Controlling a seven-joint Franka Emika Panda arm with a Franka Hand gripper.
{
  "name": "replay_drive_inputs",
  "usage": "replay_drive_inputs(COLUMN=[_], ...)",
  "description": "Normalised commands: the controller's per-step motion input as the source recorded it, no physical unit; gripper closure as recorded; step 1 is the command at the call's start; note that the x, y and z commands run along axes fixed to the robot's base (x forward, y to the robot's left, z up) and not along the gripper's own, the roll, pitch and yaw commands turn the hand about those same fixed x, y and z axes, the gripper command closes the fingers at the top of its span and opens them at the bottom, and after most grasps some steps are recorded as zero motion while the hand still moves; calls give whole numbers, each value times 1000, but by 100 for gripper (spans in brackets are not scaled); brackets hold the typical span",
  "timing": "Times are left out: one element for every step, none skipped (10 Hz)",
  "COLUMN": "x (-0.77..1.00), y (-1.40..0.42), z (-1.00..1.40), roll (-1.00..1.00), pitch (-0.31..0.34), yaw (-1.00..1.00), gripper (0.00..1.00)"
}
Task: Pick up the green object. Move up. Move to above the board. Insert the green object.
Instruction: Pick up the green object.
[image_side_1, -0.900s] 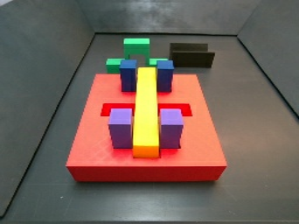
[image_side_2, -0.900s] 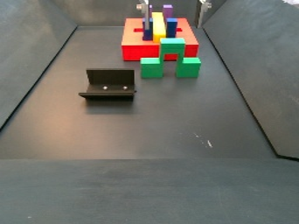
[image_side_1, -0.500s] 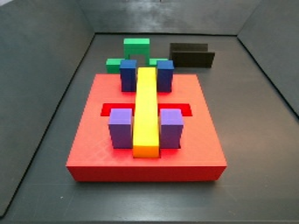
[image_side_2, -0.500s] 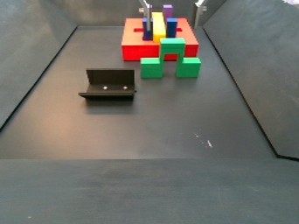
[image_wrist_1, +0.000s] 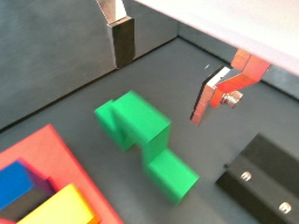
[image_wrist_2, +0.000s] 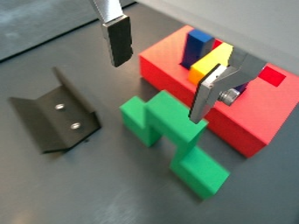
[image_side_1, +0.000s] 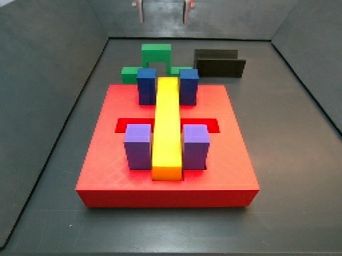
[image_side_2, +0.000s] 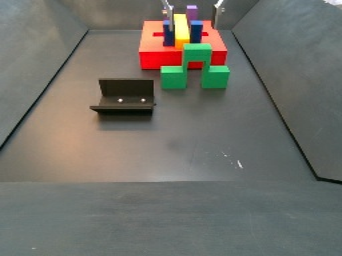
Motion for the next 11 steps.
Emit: replay_drive_inputs(x=[-3, -171, -120, -103, -17, -9, 0, 0, 0, -17, -23], y=[-149, 0, 0, 0, -20, 0, 0, 0, 0, 0, 0], z=[-249, -189, -254, -257, -254, -251, -240, -234, -243, -234, -234], roll=[37, 36, 64, 21, 0, 0, 0, 0, 0, 0, 0], pitch=[-21, -3, -24, -49, -73, -74, -74, -76, -74, -70, -70], yaw=[0, 0, 0, 0, 0, 0, 0, 0, 0, 0, 0], gripper=[0, 0, 0, 0, 0, 0, 0, 0, 0, 0, 0])
